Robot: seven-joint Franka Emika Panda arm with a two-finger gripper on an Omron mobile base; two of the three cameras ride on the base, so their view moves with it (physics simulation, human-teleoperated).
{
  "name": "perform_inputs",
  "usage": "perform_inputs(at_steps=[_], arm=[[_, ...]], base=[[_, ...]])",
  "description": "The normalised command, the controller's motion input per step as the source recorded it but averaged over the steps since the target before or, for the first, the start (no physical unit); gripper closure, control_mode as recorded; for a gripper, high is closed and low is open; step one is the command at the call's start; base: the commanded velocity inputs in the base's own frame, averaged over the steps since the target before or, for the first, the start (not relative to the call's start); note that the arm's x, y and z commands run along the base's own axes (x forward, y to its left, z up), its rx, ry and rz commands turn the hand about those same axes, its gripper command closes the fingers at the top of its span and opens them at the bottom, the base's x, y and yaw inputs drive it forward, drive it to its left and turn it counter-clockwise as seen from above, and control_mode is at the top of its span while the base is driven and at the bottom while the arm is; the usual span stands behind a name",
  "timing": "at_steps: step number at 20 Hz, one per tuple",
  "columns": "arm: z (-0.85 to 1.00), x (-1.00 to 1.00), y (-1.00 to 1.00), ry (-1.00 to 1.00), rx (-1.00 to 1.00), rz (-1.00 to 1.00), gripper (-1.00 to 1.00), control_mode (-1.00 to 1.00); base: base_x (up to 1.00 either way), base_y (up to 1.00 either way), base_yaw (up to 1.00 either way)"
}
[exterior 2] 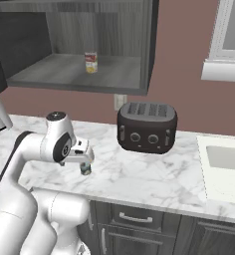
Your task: Restock the canned food cabinet by taking the new fresh canned food from the counter and placing it in the cabinet. Then, take the old canned food from the cabinet and place it on the counter.
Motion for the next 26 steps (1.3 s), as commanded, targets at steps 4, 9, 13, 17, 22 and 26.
perform_inputs(at_steps=[4, 9, 13, 17, 22, 26], arm=[[-0.24, 0.24, 0.0, -0.03, 0.0, 0.0, -1.0, -1.0], [-0.27, 0.45, 0.0, -0.04, 0.0, 0.0, -1.0, -1.0], [-0.16, 0.26, -0.11, -0.02, 0.01, 0.0, -1.0, -1.0], [-0.18, 0.18, -0.06, 0.0, 0.01, 0.0, -1.0, -1.0], [-0.26, 0.04, -0.01, 0.0, 0.03, 0.0, -1.0, -1.0], [-0.31, 0.0, 0.0, -0.03, 0.03, 0.0, -1.0, -1.0]], base=[[0.0, 0.0, 0.0], [0.0, 0.0, 0.0], [0.0, 0.0, 0.0], [0.0, 0.0, 0.0], [0.0, 0.0, 0.0], [0.0, 0.0, 0.0]])
